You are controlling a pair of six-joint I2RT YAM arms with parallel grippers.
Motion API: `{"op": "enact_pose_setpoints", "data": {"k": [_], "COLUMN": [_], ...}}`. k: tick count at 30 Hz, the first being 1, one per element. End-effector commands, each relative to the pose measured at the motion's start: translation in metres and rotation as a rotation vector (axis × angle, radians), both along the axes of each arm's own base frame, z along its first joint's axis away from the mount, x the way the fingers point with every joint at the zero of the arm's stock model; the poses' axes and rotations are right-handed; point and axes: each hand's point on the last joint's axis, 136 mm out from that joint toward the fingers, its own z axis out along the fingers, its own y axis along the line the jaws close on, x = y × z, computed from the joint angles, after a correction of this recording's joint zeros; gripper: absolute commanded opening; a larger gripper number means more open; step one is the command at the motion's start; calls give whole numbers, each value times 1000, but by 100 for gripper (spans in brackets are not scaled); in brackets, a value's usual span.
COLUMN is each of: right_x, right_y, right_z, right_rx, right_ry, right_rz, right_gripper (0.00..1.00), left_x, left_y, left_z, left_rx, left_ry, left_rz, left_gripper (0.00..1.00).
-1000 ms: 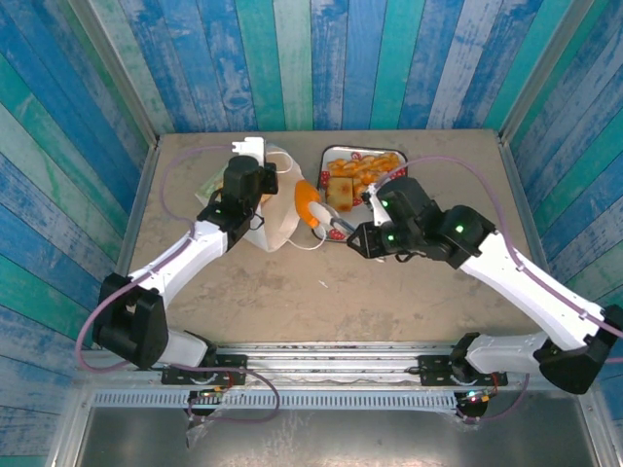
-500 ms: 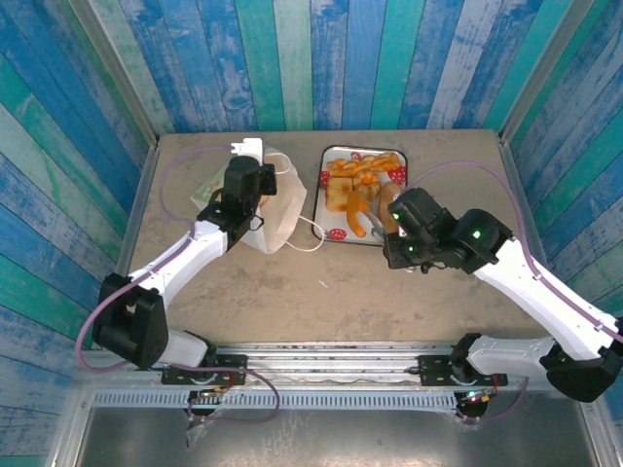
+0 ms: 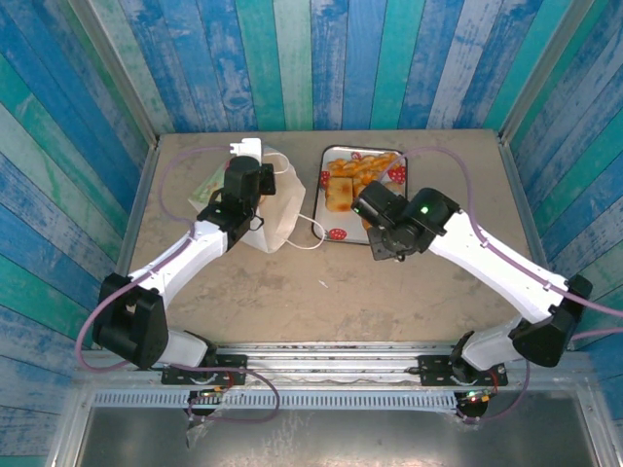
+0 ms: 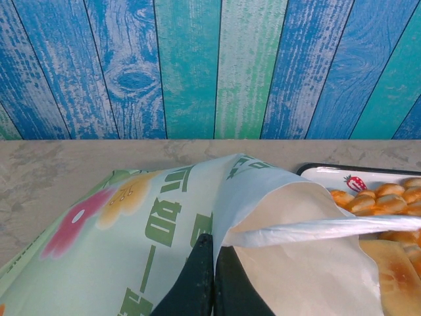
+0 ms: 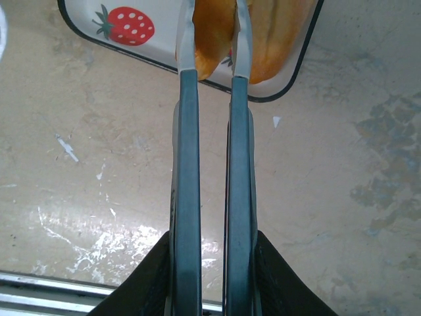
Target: Take the fake bread out of the paper bag
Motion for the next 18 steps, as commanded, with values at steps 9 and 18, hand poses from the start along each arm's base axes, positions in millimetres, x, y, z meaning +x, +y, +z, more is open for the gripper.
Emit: {"op": "enact_pose_setpoints", "data": {"k": [9, 18], "right_x": [16, 28], "right_y": [-1, 9], "right_z": [-1, -12], "right_rx": [-174, -276], "right_ry": [-29, -19], "right_rz": [2, 29], "right_gripper": [4, 5], "left_x": [-1, -2], "left_y": [1, -1], "left_z": [11, 10], "left_rx": [-19, -20], "left_ry": [-34, -34], "left_rz": [5, -6], "left_gripper": [0, 0]}}
